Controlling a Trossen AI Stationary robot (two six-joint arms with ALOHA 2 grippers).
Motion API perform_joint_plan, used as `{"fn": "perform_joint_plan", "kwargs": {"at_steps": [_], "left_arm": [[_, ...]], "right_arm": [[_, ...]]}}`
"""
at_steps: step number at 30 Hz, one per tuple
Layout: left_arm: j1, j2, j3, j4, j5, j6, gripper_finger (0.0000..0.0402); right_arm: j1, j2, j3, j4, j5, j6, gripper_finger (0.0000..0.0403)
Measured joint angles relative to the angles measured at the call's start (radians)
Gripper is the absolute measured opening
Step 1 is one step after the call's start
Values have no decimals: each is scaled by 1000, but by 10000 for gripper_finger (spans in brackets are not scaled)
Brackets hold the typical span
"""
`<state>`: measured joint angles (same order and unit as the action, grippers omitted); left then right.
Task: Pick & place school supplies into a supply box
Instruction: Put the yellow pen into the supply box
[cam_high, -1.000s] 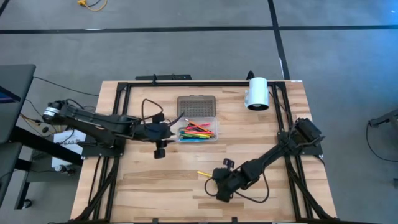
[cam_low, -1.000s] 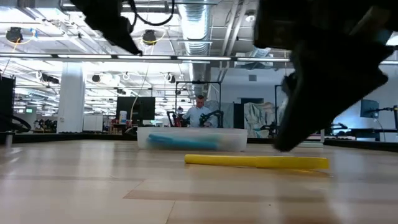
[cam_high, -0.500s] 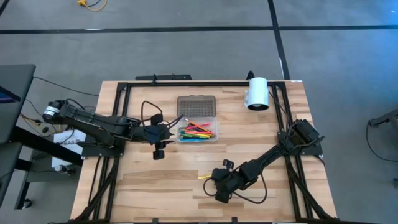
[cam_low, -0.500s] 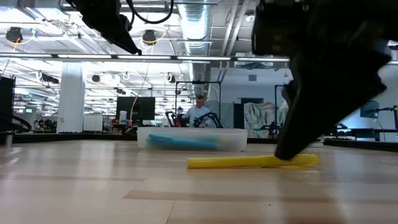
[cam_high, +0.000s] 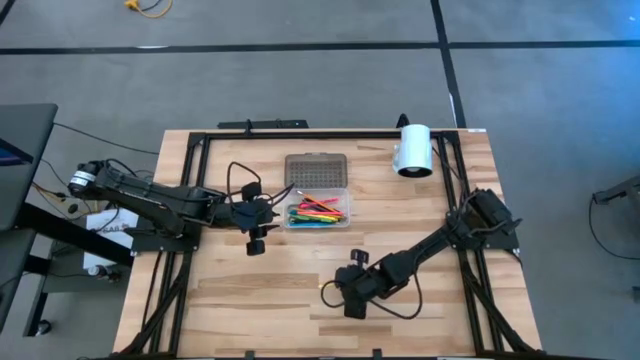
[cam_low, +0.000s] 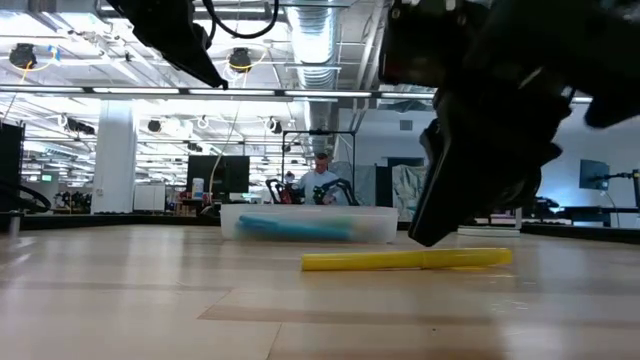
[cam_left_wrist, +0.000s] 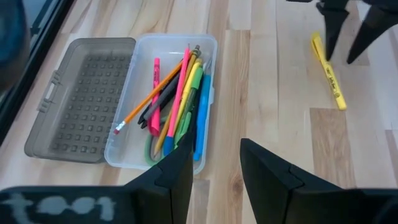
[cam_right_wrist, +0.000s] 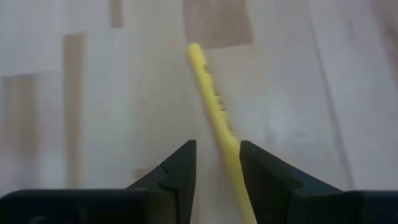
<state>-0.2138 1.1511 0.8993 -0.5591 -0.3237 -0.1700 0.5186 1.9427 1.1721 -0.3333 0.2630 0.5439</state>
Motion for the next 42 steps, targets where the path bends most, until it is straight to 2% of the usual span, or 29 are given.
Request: {"fn": "perform_joint_plan", "kwargs": {"at_steps": [4, 9, 12, 17, 20, 28, 31, 42], "left_arm": [[0, 0, 0, 0, -1, -13, 124], [0, 0, 0, 0, -3, -27, 124], [0, 0, 0, -1, -3, -34, 124], [0, 0, -4, -3, -3, -49, 124], [0, 0, -13, -4, -4, -59, 124], [-1, 0, -19, 0, -8, -62, 124], [-1, 0, -19, 0, -15, -62, 124], [-1, 0, -19, 1, -21, -61, 124]], "right_arm": [[-29, 0, 0, -42, -6, -52, 118], [-61, 0, -26, -46, -81, -123, 118], [-71, -3, -36, -42, -130, -141, 118], [-70, -3, -36, -41, -143, -149, 116], [-70, -3, -36, -47, -145, -120, 102], [-69, -4, -36, -51, -149, -100, 35], [-69, -4, -36, -50, -149, -99, 24], [-76, -3, -38, -47, -136, -73, 44]]}}
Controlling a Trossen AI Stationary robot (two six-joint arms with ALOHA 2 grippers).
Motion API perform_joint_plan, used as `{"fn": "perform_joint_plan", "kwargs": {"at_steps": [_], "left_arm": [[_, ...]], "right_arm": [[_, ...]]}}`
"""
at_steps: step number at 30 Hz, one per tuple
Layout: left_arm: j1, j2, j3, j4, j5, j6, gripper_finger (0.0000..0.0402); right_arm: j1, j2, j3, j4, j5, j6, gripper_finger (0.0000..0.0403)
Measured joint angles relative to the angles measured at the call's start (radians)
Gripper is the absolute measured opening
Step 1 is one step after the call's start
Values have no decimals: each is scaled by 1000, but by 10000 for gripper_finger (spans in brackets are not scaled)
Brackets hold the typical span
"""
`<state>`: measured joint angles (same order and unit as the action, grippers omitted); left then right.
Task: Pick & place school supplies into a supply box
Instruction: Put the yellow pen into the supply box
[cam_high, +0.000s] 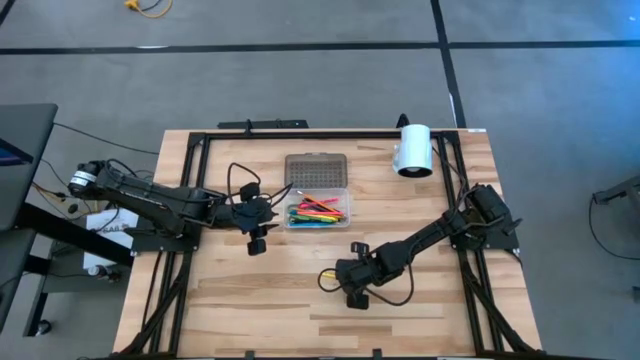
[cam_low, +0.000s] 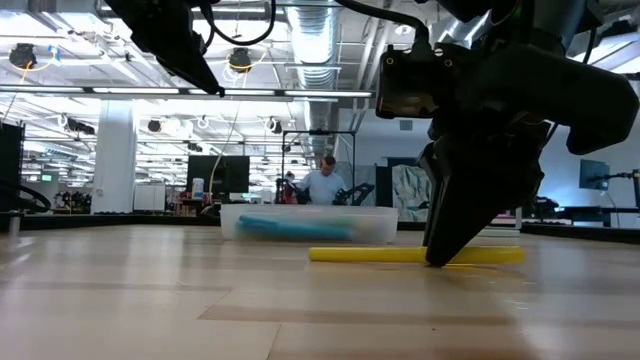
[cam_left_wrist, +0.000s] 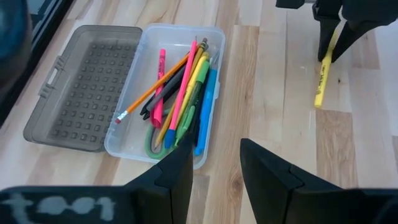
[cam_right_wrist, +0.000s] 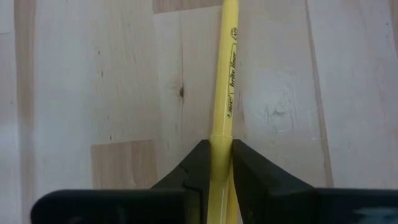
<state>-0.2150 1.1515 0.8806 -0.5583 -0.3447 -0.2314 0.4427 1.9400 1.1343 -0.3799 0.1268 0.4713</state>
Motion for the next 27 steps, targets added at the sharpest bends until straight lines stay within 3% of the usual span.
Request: {"fn": "perform_joint_plan", "kwargs": {"at_steps": [27], "left_arm": [[0, 0, 0, 29, -3, 2, 124]], "right_arm": [[-1, 2, 1, -1, 4, 1, 42]]}}
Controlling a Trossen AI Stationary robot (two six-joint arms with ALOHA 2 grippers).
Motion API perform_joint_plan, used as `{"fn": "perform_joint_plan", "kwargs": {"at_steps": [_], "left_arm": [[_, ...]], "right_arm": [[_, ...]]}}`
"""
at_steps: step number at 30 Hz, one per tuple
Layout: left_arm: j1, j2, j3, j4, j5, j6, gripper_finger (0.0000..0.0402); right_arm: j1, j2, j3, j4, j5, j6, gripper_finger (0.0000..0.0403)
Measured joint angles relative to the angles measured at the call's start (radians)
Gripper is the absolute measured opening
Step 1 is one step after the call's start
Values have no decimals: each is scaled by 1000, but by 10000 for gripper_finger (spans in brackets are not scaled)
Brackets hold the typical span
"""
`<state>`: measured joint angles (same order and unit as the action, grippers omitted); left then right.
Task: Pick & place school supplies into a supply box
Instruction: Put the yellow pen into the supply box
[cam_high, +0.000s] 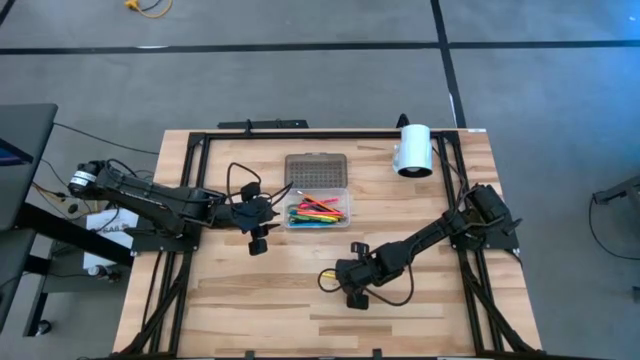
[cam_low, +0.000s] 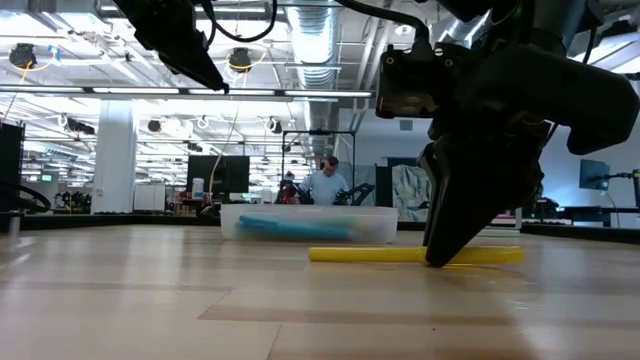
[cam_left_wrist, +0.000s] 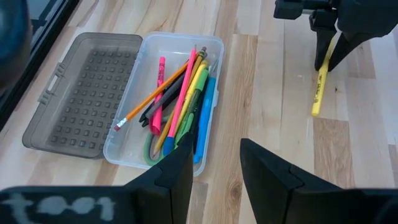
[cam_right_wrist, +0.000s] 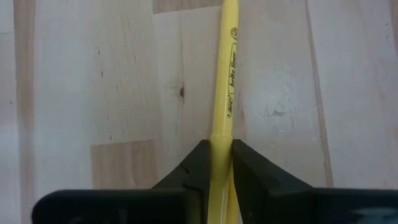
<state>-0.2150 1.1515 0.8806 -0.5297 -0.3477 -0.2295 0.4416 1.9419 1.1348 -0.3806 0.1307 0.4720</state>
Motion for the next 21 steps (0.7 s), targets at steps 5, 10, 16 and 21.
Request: {"fn": "perform_joint_plan", "kwargs": {"at_steps": [5, 10, 16, 21], "left_arm": [[0, 0, 0, 0, 0, 0, 124], [0, 0, 0, 0, 0, 1, 124], [0, 0, 0, 0, 0, 1, 124], [0, 0, 0, 0, 1, 9, 124]], "right_arm": [[0, 4, 21, -11, 1, 0, 30], [-6, 6, 36, -17, 10, 0, 32], [-14, 6, 62, -61, 22, 0, 30], [-20, 5, 91, -93, 27, -6, 28]]}}
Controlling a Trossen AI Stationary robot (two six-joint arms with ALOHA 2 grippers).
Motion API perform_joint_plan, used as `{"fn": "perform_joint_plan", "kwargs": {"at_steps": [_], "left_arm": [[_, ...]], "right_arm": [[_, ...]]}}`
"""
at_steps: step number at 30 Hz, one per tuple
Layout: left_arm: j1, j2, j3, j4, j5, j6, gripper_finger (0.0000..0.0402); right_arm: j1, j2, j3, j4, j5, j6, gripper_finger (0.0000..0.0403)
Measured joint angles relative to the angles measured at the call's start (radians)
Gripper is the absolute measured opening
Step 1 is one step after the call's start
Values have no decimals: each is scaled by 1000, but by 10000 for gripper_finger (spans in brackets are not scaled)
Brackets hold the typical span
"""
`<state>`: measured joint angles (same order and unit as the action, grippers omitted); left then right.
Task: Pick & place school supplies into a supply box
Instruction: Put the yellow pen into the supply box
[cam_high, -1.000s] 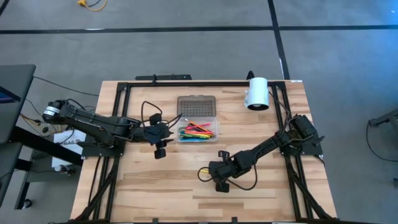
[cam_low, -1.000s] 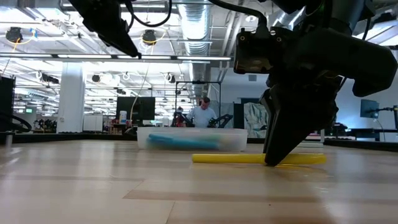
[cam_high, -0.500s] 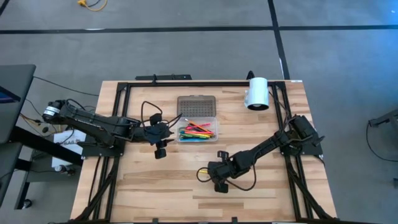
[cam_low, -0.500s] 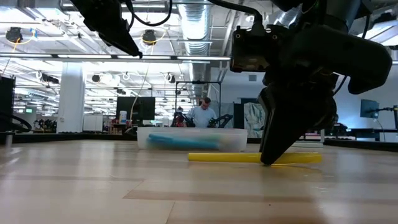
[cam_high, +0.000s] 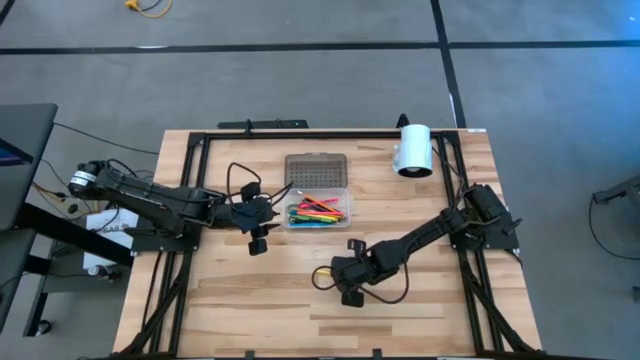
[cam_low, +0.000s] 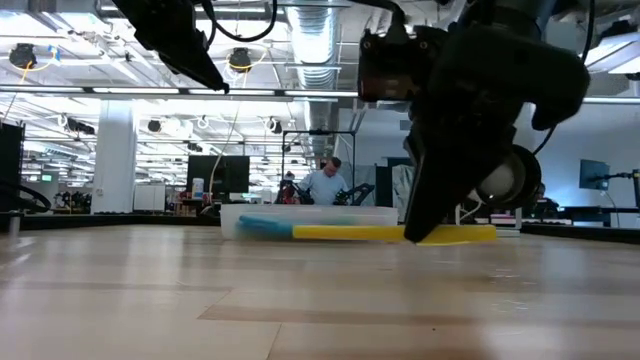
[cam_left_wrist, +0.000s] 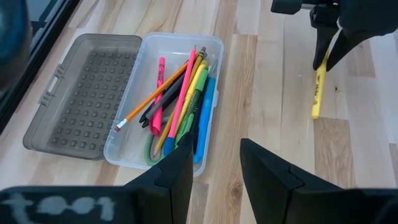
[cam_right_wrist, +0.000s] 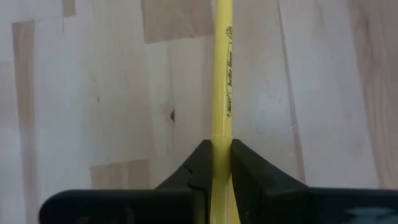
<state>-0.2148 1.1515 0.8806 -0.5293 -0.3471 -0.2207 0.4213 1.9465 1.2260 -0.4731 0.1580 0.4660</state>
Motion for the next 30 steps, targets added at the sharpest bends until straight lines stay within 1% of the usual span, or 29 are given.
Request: {"fn": "perform_joint_plan", "kwargs": {"at_steps": [5, 9, 16, 21, 30], "left_arm": [[0, 0, 0, -3, 0, 2, 124], [0, 0, 0, -8, 0, 3, 124], [-8, 0, 0, -72, 0, -13, 124], [-33, 0, 0, -105, -9, -37, 124], [-106, 0, 0, -162, -83, -117, 124]], "right_arm": [[-11, 0, 28, -42, 29, -5, 32], [-25, -1, 51, -72, 31, -39, 29], [-73, -2, 102, -116, 31, -109, 32], [-121, -2, 155, -156, 60, -187, 29], [-253, -4, 241, -210, 101, -334, 31]]}}
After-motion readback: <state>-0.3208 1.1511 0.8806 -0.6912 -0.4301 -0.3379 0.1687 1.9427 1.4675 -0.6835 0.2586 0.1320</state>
